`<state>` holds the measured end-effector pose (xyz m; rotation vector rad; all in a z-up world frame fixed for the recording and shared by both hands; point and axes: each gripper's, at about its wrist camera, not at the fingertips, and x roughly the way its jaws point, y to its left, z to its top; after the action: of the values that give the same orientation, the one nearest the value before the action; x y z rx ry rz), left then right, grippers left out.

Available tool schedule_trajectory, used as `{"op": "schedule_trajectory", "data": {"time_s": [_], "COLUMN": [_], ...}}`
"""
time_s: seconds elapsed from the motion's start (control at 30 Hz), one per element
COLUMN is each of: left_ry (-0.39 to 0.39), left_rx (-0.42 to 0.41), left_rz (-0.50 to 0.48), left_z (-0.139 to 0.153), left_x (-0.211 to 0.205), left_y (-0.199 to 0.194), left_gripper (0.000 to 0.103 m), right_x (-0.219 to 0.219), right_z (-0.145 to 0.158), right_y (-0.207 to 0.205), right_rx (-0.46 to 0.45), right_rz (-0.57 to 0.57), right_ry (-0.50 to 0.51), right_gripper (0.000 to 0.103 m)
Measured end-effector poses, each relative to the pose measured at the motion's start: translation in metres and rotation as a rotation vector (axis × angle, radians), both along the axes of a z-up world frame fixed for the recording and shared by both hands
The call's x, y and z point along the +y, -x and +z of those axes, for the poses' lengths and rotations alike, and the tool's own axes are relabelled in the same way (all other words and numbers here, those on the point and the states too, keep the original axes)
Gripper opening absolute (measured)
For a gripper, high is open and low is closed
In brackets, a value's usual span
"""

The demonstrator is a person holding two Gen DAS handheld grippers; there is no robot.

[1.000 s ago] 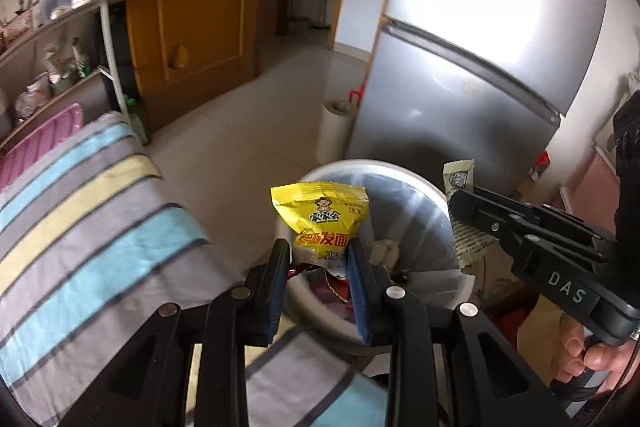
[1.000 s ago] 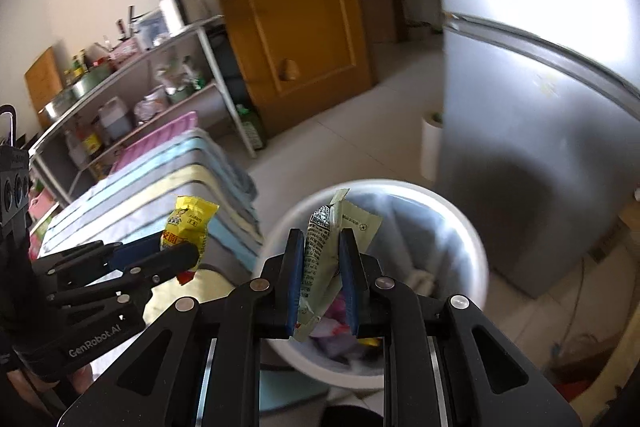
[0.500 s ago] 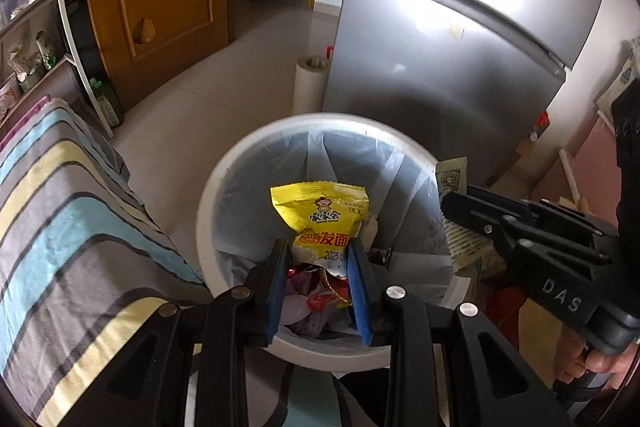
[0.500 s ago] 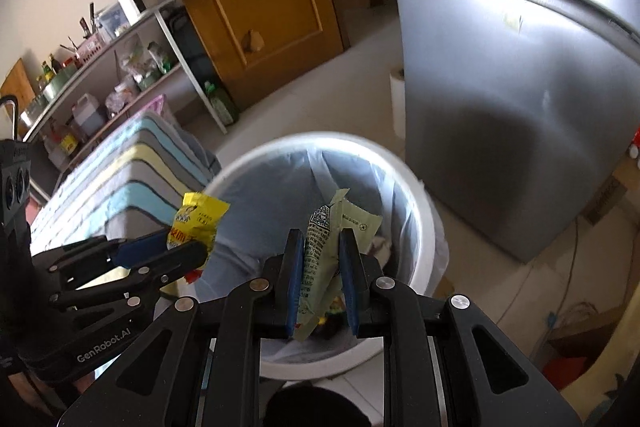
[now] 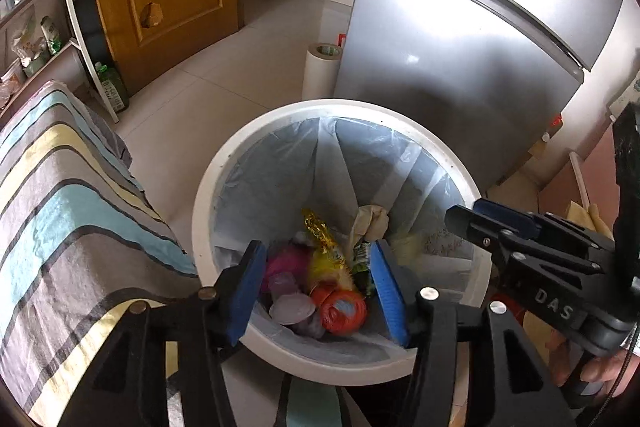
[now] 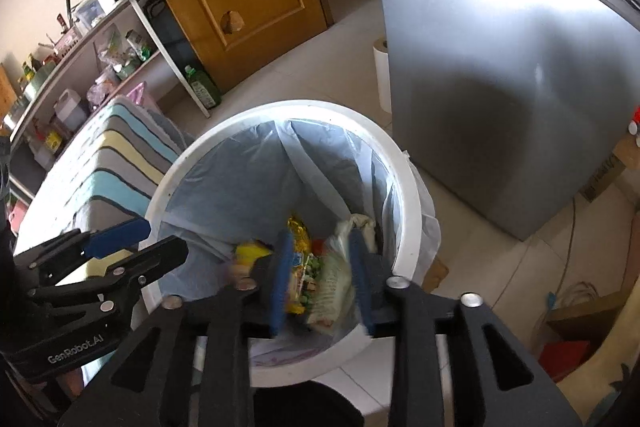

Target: Collect trash

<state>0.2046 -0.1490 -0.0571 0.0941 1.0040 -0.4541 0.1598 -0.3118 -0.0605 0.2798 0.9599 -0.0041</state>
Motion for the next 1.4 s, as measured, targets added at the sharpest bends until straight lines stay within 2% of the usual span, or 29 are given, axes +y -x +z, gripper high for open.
{"op": "schedule_trajectory", "data": {"time_s": [0.03,0.23,0.4,0.53,0.6,0.7,0.97,1.17,1.4], "left_ry": [-0.001,0.011,0.028,0.014,0.021,0.02,0.021,0.011,0.036], "left_rx": [0.0,-0.034,-0.104,-0.199,-0.228,-0.267,-0.311,-0.364,-0.371], "left_rz": [0.005,0.02,0.022,0.052,0.056,0.066,0.074,0.094,0.106], "left_z": [0.0,0.01,0.028,0.045,0.051,0.057,0.064,0.073,0.074], "left_x": [0.001,0.009,0.015,0.023,0.027,0.032,0.049,0.055,0.062], "left_y": [0.0,0.009,0.028,0.051,0.062,0.079,0.116,0.14,0.156], "left_gripper": [0.059,0.062,0.065,0.068,0.073,0.073,0.074,0.075,0.076], "right_x": [0.0,0.005,0.01,0.02,0.024,0.032,0.049,0.065,0.074], "right_z": [0.001,0.013,0.03,0.047,0.052,0.061,0.075,0.083,0.083], "right_y": [0.001,0.011,0.032,0.059,0.069,0.088,0.131,0.154,0.168], "right_rx": [-0.005,-0.036,-0.094,-0.162,-0.184,-0.223,-0.265,-0.299,-0.301], "right_rz": [0.0,-0.015,-0.03,-0.056,-0.066,-0.079,-0.112,-0.106,-0.121], "right_ry": [-0.001,0.025,0.033,0.08,0.093,0.131,0.193,0.205,0.193], "right_gripper": [0.046,0.046,0.046,0.046,0.046,0.046,0.046,0.046,0.046]}}
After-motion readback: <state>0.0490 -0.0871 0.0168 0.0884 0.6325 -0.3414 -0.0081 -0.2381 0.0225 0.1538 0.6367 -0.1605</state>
